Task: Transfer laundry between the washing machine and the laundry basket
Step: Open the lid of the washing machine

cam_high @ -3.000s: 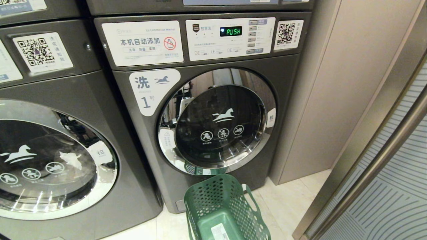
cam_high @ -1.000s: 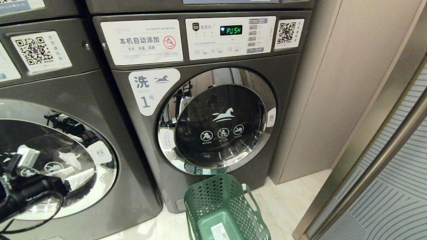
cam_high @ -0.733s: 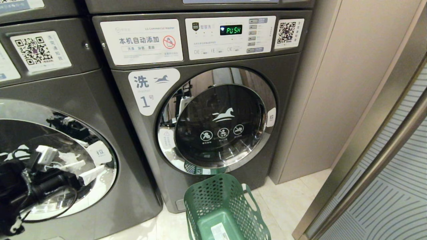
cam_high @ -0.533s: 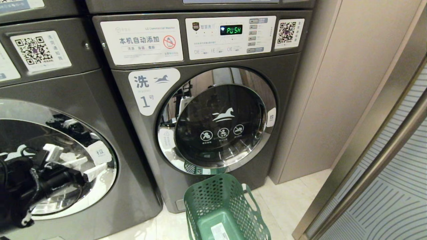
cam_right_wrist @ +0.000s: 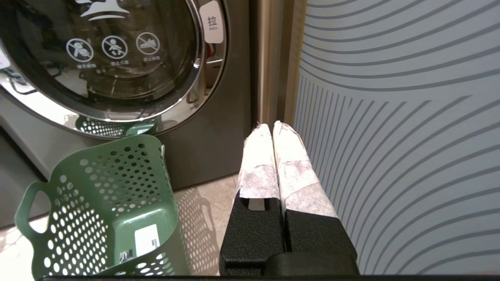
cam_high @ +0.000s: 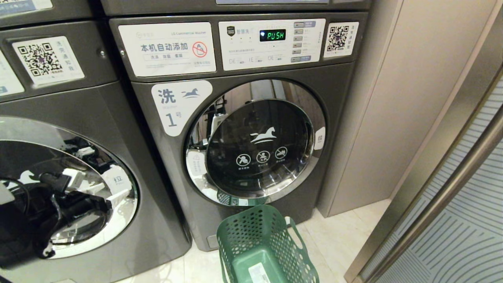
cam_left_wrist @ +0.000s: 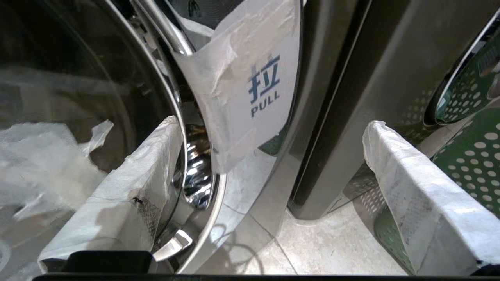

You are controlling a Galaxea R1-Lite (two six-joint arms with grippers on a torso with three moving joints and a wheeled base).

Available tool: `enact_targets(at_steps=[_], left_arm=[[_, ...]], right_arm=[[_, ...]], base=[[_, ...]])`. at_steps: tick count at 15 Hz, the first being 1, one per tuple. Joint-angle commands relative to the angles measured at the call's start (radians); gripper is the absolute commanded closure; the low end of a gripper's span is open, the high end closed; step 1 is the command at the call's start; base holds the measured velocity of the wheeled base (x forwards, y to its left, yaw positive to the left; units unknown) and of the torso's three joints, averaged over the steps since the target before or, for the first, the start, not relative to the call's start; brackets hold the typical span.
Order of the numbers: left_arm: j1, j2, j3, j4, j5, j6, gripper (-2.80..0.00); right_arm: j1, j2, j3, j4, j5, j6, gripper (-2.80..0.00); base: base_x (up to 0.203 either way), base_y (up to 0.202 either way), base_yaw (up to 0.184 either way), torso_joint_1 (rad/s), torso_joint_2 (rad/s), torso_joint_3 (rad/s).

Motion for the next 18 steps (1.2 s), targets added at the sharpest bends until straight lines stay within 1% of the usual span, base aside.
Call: enact_targets(at_steps=[1, 4, 8, 11, 12, 14, 16, 18], left_arm=[[-0.011, 0.029, -0.036, -0.007, -0.003, -0.008, -2.80], [-0.029, 0.065, -0.101, -0.007, 0.000, -0.016, -2.80], [-0.029, 0.102, -0.138, -0.007, -0.001, -0.021, -2.80], [-0.026, 0.116, -0.152, -0.008, -0.034, -0.087, -2.80], [-0.022, 0.118, -0.156, -0.009, -0.048, -0.100, -2.80], [-0.013, 0.123, -0.151, -0.011, -0.059, -0.104, -2.80], [-0.013, 0.122, -0.128, -0.022, -0.058, -0.091, -2.80], [-0.012, 0.119, -0.094, -0.059, -0.058, -0.084, -2.80]], right_arm=[[0.000, 0.001, 0.034, -0.001, 0.000, 0.000, 0.00], [0.000, 0.001, 0.034, -0.001, 0.000, 0.000, 0.00], [0.000, 0.001, 0.034, -0.001, 0.000, 0.000, 0.00], [0.000, 0.001, 0.034, -0.001, 0.000, 0.000, 0.00], [0.000, 0.001, 0.034, -0.001, 0.000, 0.000, 0.00], [0.000, 0.001, 0.034, -0.001, 0.000, 0.000, 0.00], [0.000, 0.001, 0.034, -0.001, 0.000, 0.000, 0.00], [0.000, 0.001, 0.034, -0.001, 0.000, 0.000, 0.00]], base=[[0.000, 0.000, 0.000, 0.000, 0.00, 0.000], [0.000, 0.000, 0.000, 0.000, 0.00, 0.000], [0.000, 0.000, 0.000, 0.000, 0.00, 0.000], [0.000, 0.000, 0.000, 0.000, 0.00, 0.000], [0.000, 0.000, 0.000, 0.000, 0.00, 0.000], [0.000, 0.000, 0.000, 0.000, 0.00, 0.000], [0.000, 0.000, 0.000, 0.000, 0.00, 0.000], [0.000, 0.000, 0.000, 0.000, 0.00, 0.000]])
